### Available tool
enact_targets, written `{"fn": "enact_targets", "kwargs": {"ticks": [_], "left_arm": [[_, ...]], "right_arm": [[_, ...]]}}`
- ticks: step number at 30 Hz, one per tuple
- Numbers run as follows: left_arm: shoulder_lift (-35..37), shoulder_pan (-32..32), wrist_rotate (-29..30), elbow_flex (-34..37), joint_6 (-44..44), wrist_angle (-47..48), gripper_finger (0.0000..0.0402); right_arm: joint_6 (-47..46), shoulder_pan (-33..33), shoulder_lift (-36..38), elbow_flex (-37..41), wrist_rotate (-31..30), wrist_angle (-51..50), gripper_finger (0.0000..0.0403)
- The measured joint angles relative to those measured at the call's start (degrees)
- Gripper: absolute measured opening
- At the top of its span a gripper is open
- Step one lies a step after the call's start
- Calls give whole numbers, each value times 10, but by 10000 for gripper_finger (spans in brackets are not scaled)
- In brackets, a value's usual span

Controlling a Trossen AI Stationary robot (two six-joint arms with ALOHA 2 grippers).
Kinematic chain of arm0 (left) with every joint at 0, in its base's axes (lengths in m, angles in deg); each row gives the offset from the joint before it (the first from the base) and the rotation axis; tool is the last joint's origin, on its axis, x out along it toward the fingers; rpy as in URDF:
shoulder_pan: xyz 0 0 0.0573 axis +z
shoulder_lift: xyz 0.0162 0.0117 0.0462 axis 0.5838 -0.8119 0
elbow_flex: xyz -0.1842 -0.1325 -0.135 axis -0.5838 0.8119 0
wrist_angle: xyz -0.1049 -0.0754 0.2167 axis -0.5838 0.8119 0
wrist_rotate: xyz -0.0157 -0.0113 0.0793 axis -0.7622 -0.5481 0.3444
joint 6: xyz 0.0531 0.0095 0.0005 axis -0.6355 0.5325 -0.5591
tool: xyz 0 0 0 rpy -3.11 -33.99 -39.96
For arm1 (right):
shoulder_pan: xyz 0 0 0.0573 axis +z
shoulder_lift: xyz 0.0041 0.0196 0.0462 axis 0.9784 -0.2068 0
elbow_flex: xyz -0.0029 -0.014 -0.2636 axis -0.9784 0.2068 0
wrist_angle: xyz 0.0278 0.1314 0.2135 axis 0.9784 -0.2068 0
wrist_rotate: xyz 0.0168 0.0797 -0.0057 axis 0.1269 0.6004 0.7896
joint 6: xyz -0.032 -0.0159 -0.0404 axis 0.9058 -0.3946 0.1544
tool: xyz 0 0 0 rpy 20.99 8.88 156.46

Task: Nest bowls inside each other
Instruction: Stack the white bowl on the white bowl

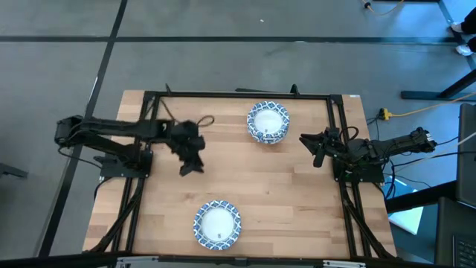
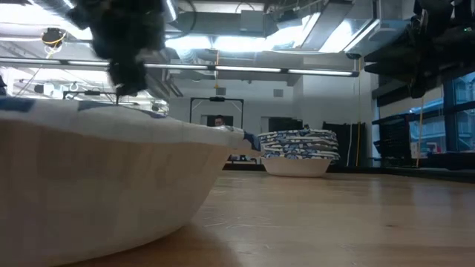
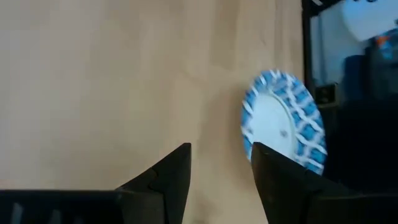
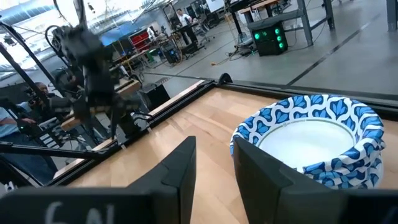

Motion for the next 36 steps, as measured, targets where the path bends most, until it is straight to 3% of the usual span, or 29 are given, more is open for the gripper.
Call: {"fn": "enact_targets", "kwargs": {"ticks": [5,10,14,21,30,36], "left_arm": [[8,-70,-52,90,86,-122,162],[8,-118,-10,112,111,-212,162],[8,-145,35,112,113,-220,162],[8,-176,36,112,119,-220,162],[4,-207,48,112,237,-219,162],[-29,-220,75,113,252,-222,158]], "right_arm": [[-1,0,0,0,0,2,108],[-13,0,0,0,-21,8,108],[-14,0,0,0,-34,8,108],[-14,0,0,0,-35,8,108],[-15,0,0,0,-35,7,108],[-16,0,0,0,-35,8,108]]}}
